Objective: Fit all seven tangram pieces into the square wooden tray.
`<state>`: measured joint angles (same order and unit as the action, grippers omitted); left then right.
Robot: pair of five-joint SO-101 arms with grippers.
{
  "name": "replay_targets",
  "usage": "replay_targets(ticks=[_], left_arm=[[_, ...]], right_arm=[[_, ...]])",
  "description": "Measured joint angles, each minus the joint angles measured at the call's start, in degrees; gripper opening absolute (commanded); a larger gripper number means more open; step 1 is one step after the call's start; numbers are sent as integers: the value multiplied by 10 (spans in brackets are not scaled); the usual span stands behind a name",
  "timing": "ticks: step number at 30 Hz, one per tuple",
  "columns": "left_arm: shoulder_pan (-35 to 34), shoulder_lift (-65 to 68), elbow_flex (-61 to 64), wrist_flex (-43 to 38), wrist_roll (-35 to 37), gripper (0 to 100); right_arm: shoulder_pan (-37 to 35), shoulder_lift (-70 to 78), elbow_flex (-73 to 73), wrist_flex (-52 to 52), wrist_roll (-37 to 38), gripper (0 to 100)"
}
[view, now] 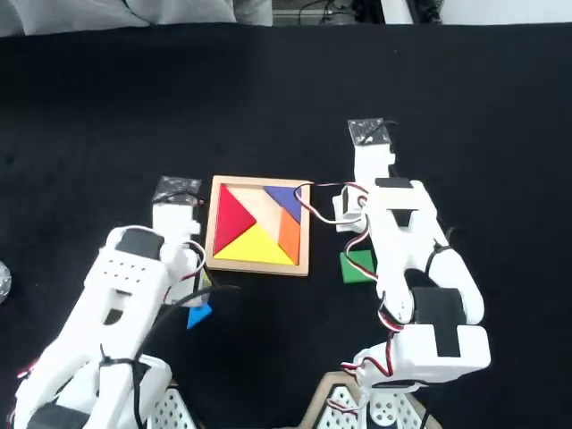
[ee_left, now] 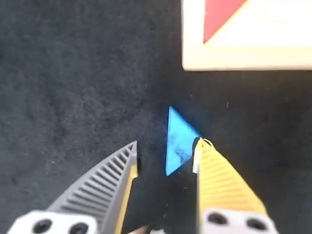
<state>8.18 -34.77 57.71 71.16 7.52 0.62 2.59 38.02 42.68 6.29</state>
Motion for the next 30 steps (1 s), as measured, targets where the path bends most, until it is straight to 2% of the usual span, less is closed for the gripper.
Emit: replay_targets(ticks=[7,21,30], left_arm=[[33,-7,45,-60,11,197],[35,156,10,-64,11,197],[36,171,-4,-79,11,197]], right_arm=[[0,0,0,0,0,11],[0,0,0,0,0,11],[0,0,0,0,0,11]])
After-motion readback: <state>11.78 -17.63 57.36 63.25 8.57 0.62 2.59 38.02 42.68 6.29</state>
